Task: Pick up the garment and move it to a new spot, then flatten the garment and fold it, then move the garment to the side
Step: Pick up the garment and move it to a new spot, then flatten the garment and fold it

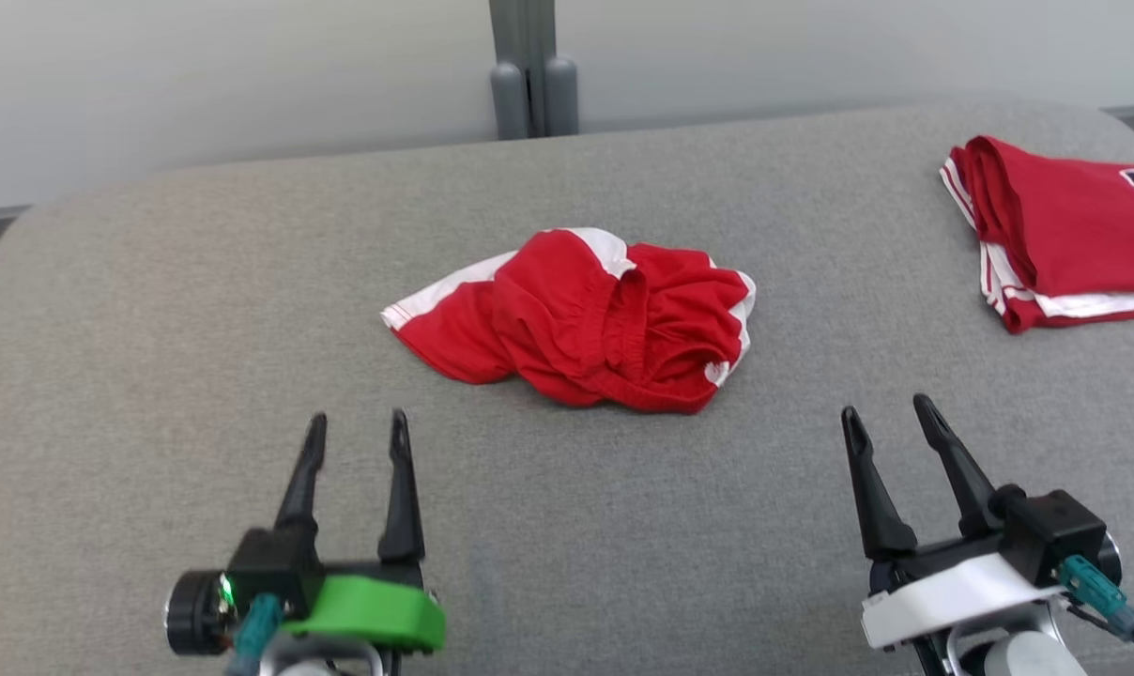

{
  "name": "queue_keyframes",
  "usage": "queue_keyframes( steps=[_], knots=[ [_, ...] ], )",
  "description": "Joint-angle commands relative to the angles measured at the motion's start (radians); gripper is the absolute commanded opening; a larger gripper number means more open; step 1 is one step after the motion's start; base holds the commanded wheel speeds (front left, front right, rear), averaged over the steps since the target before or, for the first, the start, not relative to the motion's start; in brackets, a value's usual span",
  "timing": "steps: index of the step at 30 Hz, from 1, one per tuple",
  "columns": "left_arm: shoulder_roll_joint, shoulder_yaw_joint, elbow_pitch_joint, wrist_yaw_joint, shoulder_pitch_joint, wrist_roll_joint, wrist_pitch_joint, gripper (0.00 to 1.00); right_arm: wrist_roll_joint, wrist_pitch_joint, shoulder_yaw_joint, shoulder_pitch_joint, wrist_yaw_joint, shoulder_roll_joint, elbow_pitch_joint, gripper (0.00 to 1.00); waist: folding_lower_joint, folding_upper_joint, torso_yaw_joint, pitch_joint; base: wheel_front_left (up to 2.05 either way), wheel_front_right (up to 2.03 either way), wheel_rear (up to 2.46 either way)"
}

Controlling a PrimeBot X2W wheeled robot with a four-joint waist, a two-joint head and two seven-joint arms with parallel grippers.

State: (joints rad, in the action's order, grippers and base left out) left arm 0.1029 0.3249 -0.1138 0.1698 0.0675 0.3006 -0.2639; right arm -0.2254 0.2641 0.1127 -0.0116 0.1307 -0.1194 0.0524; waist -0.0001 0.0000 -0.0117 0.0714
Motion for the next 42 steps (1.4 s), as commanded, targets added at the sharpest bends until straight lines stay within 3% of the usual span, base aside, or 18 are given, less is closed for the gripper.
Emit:
queue_keyframes(
  steps=[1,11,42],
  knots=[
    [-0.011,-0.016,0.023,-0.011,-0.046,-0.033,0.0,1.0,-0.001,0.0,-0.007,-0.022,0.0,0.002,0.001,1.0,0.0001,0.0,0.046,-0.054,0.0,0.0,0.0],
    [-0.049,-0.132,0.102,-0.048,-0.228,-0.116,0.0,1.0,0.042,0.0,0.017,-0.082,0.0,-0.003,-0.009,1.0,0.0001,0.0,0.049,-0.095,0.0,0.0,0.0],
    [-0.052,-0.104,0.102,-0.045,-0.205,-0.144,0.0,1.0,0.037,0.0,-0.025,-0.078,0.0,0.033,0.011,1.0,0.0001,0.0,0.057,-0.086,0.0,0.0,0.0]
  ],
)
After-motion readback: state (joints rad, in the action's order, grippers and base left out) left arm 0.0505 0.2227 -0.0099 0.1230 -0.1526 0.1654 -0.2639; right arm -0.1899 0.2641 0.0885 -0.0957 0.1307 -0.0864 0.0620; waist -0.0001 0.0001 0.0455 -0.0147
